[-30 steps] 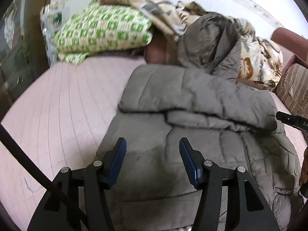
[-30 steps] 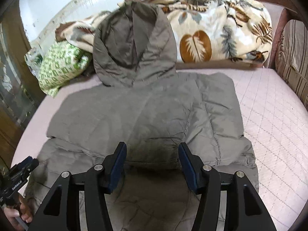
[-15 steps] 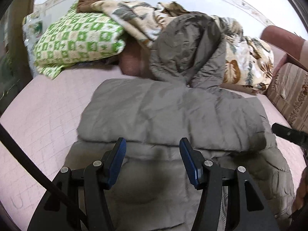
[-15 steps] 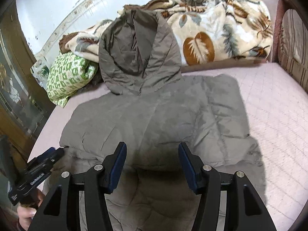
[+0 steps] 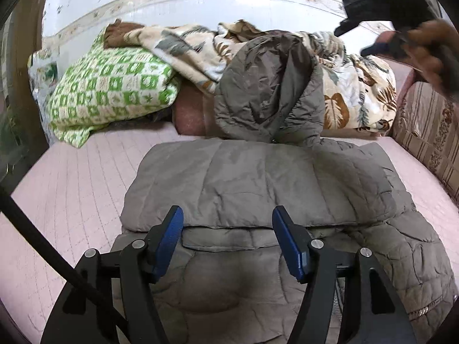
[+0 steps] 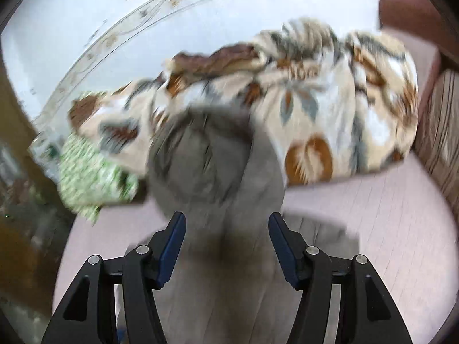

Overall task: Fold large clothes
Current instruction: 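Grasp the jacket hood tip with the right tool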

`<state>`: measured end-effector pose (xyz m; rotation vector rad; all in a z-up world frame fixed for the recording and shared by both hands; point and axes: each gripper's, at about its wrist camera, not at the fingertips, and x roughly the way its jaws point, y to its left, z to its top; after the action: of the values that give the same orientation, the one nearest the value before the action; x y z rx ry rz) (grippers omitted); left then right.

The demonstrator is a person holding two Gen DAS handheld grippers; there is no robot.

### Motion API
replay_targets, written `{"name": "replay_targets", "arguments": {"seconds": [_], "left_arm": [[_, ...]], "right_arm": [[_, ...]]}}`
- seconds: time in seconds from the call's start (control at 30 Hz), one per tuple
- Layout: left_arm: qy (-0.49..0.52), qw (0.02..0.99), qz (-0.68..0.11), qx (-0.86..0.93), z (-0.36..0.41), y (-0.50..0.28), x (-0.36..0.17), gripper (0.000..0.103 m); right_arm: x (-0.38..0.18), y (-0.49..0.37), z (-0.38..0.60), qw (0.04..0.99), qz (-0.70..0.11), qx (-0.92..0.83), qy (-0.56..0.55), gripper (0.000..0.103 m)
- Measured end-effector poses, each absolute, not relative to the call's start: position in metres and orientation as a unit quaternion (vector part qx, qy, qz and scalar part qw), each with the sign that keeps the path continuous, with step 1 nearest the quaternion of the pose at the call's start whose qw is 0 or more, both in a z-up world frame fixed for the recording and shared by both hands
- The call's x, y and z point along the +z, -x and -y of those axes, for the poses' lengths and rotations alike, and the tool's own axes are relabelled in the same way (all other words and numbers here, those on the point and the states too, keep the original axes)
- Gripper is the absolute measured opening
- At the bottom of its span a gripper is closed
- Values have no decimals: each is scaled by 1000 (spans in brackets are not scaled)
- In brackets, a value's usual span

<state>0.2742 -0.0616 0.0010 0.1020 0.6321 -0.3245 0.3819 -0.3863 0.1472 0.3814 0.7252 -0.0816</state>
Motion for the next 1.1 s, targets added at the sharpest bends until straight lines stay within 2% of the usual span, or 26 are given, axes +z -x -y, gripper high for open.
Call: {"name": "replay_targets", "arguments": {"seconds": [0.13,0.2,0.27,0.33,0.43,0.57,0.63,0.67,0.73,0.77,0.83,1.1], "left_arm": [[-17,926,-340,-165,55,-287,-6,64],[-9,922,-349,-166,54,-292,-10,64],[-5,921,-353,-165,53,-295,-14,64],[-9,920,-359,-160,55,-298,-20,64],[-10,916,-369,-161,57,-300,-25,64],[-18,915,-366,-167,60,-298,-26,64],[-22,915,-367,-168,62,-298,-26,64],[-22,915,-367,-169,62,-298,-26,64],[-20,914,-368,-170,62,-299,-26,64],[-20,914,-368,-171,62,-300,-26,64],[-18,915,-367,-169,61,-299,-24,64],[0,920,-354,-168,52,-293,-10,64]], "right_arm": [[153,-445,405,917,-358,-57,-167,64],[154,-463,418,910,-352,-43,-213,64],[154,-480,432,891,-332,-22,-308,65],[155,-496,430,881,-329,-16,-340,70],[158,-526,408,889,-350,-30,-294,79],[140,-544,401,875,-363,-43,-318,79],[134,-556,401,881,-368,-62,-291,78],[131,-559,400,884,-370,-63,-279,72],[124,-557,397,889,-366,-59,-269,9],[123,-556,398,891,-363,-54,-267,4],[126,-548,393,905,-351,-58,-235,2],[157,-490,380,926,-319,-44,-195,2]]}}
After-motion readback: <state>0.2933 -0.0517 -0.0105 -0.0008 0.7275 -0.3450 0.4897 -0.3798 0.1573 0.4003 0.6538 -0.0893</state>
